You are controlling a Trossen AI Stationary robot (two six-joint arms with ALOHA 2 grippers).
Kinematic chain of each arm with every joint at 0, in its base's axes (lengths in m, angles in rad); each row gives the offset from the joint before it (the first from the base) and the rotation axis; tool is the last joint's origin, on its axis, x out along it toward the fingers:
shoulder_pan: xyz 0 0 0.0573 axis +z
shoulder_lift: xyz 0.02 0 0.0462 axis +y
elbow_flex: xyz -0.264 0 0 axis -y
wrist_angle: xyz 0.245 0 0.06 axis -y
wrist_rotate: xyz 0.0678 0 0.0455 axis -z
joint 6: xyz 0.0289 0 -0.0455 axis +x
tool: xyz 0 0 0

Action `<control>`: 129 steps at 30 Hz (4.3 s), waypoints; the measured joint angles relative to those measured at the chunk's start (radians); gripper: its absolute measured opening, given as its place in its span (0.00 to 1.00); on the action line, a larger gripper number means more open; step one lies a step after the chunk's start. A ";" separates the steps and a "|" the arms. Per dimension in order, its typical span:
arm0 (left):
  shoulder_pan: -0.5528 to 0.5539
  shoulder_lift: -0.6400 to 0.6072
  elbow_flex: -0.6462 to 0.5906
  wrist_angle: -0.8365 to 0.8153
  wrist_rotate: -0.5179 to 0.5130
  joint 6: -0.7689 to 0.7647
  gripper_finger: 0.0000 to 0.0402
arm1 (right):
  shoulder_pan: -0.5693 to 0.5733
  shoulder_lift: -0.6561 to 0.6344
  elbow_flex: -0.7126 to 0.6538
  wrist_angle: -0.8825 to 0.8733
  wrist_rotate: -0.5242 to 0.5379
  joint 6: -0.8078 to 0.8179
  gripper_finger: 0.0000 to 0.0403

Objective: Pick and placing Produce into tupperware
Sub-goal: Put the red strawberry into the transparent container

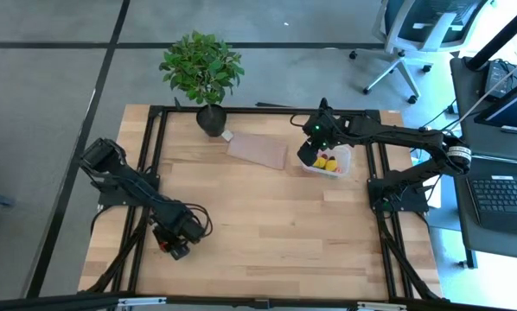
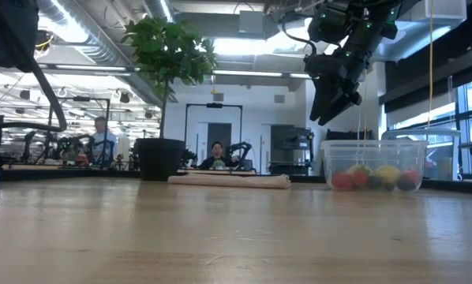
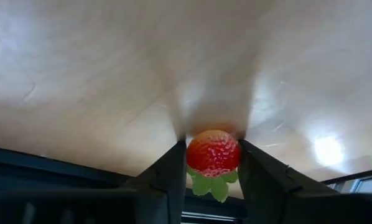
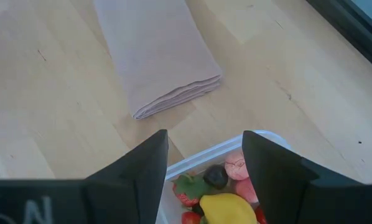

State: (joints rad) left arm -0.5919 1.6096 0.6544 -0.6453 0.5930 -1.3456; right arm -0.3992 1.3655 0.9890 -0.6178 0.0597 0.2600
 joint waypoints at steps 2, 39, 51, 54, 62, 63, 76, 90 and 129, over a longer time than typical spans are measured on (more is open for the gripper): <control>0.000 0.000 0.000 0.000 0.001 0.021 0.27 | 0.000 0.000 0.000 0.000 0.000 0.000 0.52; 0.711 -0.087 0.422 0.214 -0.520 1.214 0.30 | 0.028 0.000 0.000 0.336 -0.380 0.438 0.52; 0.787 -0.088 0.509 0.397 -0.656 1.385 0.29 | 0.061 0.000 0.000 0.491 -0.376 0.522 0.52; 0.791 -0.088 0.509 0.419 -0.662 1.385 0.31 | 0.070 0.000 0.000 0.529 -0.364 0.528 0.52; 0.788 -0.088 0.509 0.493 -0.661 1.411 0.27 | 0.077 0.000 0.000 0.577 -0.290 0.547 0.52; 0.791 -0.088 0.509 0.495 -0.661 1.411 0.27 | 0.077 0.000 0.000 0.577 -0.289 0.547 0.52; 0.802 -0.088 0.509 0.579 -0.656 1.411 0.28 | 0.077 0.000 0.000 0.599 -0.282 0.544 0.52; 0.801 -0.088 0.509 0.614 -0.648 1.411 0.28 | 0.088 0.000 0.000 0.659 -0.278 0.546 0.52; 0.800 -0.088 0.509 0.659 -0.684 1.460 0.33 | 0.103 0.001 -0.001 0.684 -0.276 0.497 0.21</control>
State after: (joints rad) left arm 0.2082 1.5219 1.1629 0.0133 -0.0910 0.1143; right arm -0.2966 1.3666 0.9882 0.0666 -0.2161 0.7567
